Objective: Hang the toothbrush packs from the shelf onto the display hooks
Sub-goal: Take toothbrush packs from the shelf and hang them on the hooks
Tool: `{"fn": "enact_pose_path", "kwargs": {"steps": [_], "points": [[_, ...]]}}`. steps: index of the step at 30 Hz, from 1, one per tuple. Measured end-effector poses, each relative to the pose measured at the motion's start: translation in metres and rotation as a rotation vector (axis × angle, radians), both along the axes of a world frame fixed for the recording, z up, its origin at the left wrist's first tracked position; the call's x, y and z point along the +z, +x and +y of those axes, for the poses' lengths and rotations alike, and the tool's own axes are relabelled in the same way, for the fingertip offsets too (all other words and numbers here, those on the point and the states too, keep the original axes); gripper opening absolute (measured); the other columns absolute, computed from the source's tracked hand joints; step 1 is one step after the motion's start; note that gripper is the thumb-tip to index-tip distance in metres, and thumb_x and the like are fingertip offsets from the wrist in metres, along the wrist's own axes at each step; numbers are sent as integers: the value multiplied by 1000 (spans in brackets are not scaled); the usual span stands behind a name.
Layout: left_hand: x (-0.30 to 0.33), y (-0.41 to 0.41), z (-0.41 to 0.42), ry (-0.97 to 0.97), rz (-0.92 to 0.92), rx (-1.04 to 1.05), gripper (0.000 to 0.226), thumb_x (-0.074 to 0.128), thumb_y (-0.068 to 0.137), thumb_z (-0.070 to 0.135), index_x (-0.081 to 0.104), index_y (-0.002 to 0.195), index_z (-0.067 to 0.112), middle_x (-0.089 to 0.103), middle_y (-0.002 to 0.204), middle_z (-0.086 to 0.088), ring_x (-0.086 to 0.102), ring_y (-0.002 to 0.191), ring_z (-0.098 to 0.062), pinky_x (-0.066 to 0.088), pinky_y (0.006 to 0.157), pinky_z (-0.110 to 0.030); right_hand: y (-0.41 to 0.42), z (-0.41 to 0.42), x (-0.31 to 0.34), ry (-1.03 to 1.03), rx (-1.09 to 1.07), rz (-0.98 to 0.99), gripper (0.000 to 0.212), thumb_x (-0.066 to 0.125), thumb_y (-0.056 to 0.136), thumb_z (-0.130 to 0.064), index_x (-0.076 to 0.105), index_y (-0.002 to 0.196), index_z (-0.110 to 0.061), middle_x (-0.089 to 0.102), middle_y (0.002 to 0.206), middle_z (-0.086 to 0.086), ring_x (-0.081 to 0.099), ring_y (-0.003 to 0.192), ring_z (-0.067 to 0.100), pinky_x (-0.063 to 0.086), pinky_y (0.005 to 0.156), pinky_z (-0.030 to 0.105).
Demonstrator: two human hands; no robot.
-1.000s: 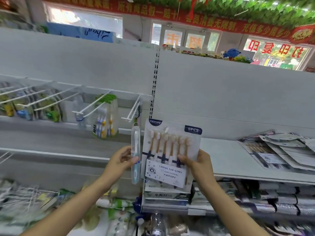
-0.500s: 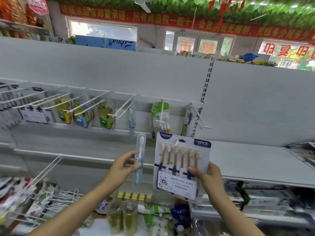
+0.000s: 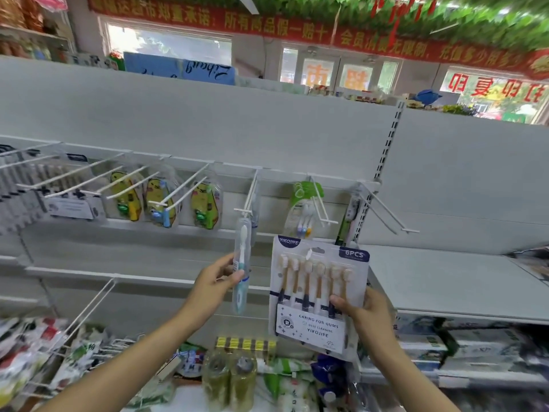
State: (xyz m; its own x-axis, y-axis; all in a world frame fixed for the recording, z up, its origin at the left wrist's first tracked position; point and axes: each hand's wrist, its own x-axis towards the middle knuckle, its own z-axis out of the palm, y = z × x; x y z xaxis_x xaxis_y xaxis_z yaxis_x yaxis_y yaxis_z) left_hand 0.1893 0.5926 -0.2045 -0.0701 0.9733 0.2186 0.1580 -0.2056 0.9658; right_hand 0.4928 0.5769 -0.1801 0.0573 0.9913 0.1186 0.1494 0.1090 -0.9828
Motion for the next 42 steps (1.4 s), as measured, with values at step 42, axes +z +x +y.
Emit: {"fn": "enact_pose_path", "kwargs": {"steps": [42], "points": [[-10, -9, 22, -120, 100, -83, 38, 43, 97, 47, 66, 118, 24, 73, 112, 11, 67, 105, -7, 51, 93, -25, -35, 39, -1, -2, 150, -33, 21, 77, 82, -8, 72, 102, -11, 78, 95, 1, 75, 89, 17, 58, 82, 39]]}}
